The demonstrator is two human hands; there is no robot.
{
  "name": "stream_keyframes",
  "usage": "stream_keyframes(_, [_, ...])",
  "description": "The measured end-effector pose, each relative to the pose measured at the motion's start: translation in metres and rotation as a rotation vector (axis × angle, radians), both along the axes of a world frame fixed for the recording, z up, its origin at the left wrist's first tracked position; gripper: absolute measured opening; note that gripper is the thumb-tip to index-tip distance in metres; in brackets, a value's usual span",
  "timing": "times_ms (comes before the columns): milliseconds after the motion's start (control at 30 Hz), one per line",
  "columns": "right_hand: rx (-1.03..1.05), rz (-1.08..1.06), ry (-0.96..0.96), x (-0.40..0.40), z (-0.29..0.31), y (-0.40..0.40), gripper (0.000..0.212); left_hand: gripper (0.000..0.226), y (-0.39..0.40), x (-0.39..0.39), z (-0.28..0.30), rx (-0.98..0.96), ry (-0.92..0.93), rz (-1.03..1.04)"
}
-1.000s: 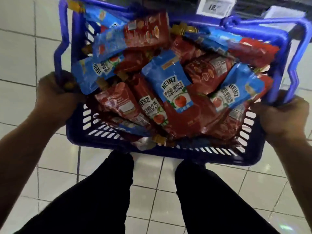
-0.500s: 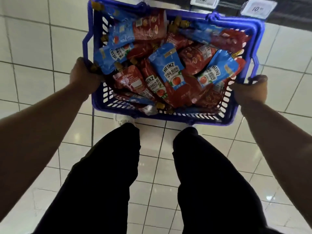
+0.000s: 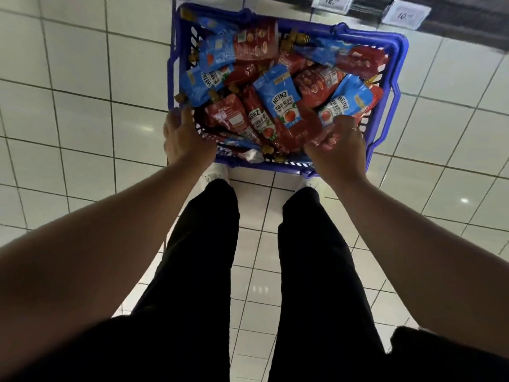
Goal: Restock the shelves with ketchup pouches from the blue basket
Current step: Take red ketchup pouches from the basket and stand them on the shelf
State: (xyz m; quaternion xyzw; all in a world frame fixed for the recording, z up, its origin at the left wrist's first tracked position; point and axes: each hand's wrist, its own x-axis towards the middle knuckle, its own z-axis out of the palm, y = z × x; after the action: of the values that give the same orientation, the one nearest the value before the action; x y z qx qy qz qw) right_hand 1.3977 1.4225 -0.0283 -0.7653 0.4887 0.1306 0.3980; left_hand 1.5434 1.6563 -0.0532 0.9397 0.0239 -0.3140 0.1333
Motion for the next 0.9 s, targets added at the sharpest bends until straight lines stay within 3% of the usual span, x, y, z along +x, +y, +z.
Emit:
stream_keyframes(67, [0.012,0.058,-0.007,0.009,-0.004,0.006,0.067,0.072,-0.009,-0.002,-0.001,-0.077,0.031,-0.119])
stream_keyframes(167, [0.002,0.099,0.003,0.028,-0.018,0.009,0.075,0.083,-0.019,-0.008,-0.011,-0.142,0.095,-0.205])
stream_keyframes(300, [0.01,0.101,0.069,0.047,-0.043,0.016,0.093,0.083,-0.025,-0.021,-0.028,-0.212,-0.005,-0.138])
stream_keyframes(400, [-0.054,0.11,0.118,0.053,-0.055,0.022,0.1,0.063,-0.019,-0.025,-0.038,-0.191,-0.091,-0.164])
stream_keyframes(500, [-0.039,0.071,0.105,0.055,-0.06,0.025,0.096,0.044,-0.007,-0.028,-0.042,-0.231,-0.051,-0.316])
stream_keyframes(633, [-0.006,0.06,0.087,0.055,-0.058,0.023,0.089,0.038,-0.004,-0.023,-0.044,-0.191,0.01,-0.47])
stream_keyframes(900, [0.095,0.151,0.072,0.064,-0.045,0.012,0.064,0.024,-0.014,0.007,-0.034,-0.19,0.137,-0.606])
